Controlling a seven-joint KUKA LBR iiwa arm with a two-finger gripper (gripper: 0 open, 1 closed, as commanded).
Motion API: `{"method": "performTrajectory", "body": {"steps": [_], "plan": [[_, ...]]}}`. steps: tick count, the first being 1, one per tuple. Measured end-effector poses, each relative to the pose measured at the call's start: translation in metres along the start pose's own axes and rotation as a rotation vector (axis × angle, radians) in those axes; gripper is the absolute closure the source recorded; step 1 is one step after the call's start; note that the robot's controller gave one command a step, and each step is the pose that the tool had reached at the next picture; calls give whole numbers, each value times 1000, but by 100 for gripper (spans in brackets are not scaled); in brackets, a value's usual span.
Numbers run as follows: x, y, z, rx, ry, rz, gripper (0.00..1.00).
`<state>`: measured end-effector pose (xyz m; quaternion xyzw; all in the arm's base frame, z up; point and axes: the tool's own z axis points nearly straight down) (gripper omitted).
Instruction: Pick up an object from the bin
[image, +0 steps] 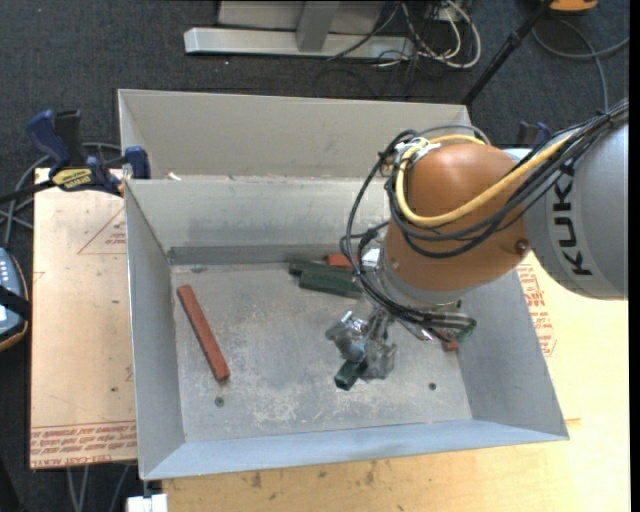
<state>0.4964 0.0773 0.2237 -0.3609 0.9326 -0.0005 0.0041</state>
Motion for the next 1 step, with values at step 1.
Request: {"method": "performTrajectory", "body": {"steps": [1], "plan": [[-34, 0, 35, -6, 4, 15, 100]]}}
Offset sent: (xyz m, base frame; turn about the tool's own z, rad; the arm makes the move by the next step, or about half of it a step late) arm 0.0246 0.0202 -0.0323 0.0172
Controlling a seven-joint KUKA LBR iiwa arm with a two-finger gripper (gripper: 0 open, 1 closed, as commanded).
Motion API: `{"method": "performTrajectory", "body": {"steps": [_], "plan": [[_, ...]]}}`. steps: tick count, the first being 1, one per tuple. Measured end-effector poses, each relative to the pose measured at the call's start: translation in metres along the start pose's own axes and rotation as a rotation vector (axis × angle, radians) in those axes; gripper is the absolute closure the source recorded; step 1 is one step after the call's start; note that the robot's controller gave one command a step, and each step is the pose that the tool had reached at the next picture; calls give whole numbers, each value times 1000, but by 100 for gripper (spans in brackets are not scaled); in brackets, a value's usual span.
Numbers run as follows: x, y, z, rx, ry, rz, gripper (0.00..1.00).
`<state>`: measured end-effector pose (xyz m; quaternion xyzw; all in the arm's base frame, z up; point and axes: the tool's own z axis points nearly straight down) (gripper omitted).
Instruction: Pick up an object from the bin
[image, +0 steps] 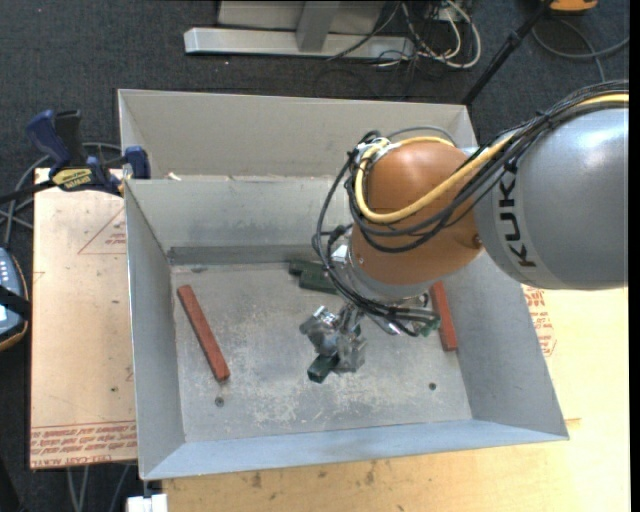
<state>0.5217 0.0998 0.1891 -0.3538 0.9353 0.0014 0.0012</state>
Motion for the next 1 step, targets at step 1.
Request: {"method": "performTrajectory", "body": {"steps": [1], "plan": [[-48, 51, 38, -2, 2, -28, 100]]}}
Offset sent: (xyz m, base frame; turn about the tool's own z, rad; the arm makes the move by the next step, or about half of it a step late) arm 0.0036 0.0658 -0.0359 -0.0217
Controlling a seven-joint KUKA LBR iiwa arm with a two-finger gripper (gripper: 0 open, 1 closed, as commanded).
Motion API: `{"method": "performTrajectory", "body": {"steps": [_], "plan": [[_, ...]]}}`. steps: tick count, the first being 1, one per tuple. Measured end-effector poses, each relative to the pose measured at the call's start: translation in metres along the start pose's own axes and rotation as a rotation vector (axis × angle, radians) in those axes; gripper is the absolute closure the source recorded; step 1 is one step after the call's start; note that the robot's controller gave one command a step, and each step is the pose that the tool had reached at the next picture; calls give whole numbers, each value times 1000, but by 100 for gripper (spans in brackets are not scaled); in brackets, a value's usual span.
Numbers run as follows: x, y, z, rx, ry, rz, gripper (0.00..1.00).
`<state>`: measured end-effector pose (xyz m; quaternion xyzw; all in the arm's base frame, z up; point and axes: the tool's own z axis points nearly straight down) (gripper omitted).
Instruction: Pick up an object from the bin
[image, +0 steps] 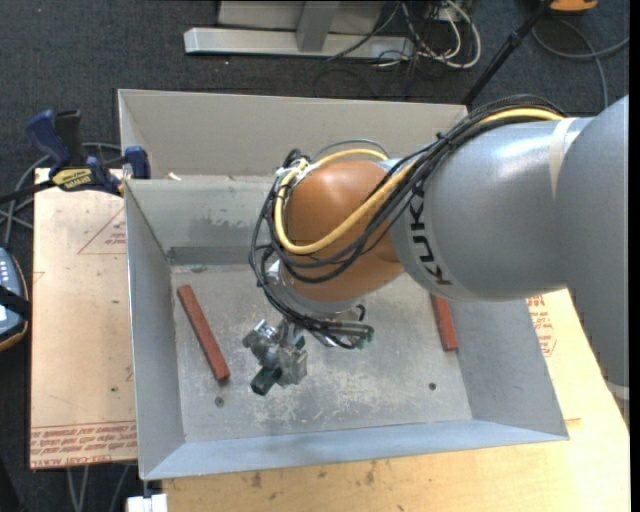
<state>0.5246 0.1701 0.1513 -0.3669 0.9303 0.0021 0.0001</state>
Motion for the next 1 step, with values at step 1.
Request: {"method": "performTrajectory", "body": {"steps": [1], "plan": [[0, 11, -79, 7, -9, 23, 100]]}}
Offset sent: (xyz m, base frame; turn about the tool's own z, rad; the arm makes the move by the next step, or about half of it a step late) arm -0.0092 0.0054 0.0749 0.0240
